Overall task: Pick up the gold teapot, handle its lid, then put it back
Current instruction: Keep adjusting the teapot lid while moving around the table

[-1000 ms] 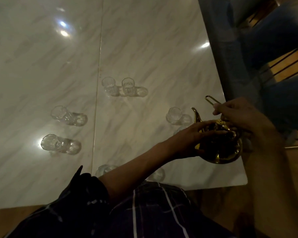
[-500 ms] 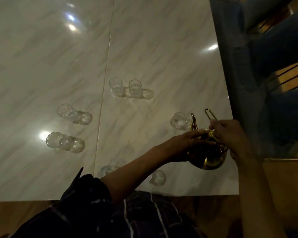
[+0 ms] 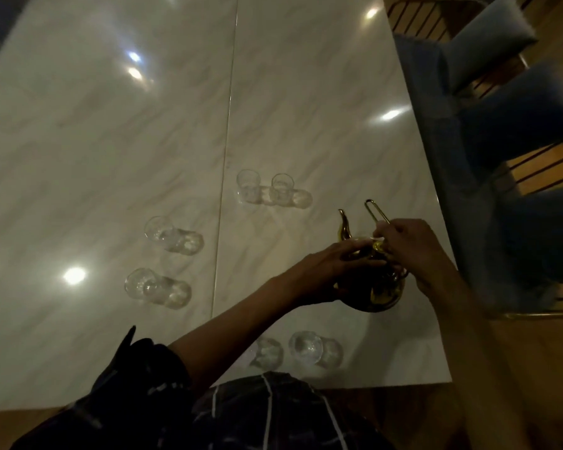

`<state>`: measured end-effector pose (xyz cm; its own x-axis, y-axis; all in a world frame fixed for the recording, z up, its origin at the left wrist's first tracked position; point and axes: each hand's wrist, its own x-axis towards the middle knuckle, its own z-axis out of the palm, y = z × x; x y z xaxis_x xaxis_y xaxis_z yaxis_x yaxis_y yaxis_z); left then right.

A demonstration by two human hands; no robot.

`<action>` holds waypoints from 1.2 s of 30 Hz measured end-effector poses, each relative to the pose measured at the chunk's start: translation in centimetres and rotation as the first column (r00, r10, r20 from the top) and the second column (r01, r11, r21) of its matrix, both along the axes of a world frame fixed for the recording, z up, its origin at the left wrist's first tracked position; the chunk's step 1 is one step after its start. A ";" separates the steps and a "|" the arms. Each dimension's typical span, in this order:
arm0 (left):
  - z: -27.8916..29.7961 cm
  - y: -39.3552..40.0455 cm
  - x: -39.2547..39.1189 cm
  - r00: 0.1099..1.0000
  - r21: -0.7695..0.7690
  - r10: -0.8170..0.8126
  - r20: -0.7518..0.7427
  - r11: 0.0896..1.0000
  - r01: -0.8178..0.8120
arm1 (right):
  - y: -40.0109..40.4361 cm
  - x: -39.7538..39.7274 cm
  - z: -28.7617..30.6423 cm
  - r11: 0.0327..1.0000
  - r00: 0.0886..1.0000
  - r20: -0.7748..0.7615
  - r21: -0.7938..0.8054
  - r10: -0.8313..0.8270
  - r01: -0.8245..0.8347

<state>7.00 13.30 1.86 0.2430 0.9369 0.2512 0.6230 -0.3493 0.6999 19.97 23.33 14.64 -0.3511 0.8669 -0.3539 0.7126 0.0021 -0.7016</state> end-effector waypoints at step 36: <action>-2.9 6.7 -11.7 0.958 -0.217 0.213 0.191 0.961 -0.170 | 9.8 -16.3 -4.2 0.979 0.977 0.064 -0.025 0.205 -0.203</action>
<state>-4.68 20.01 -1.08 0.0154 0.9964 0.0832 0.4953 -0.0799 0.8650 3.69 33.16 10.39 -0.4951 0.7726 -0.3974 0.7434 0.1399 -0.6541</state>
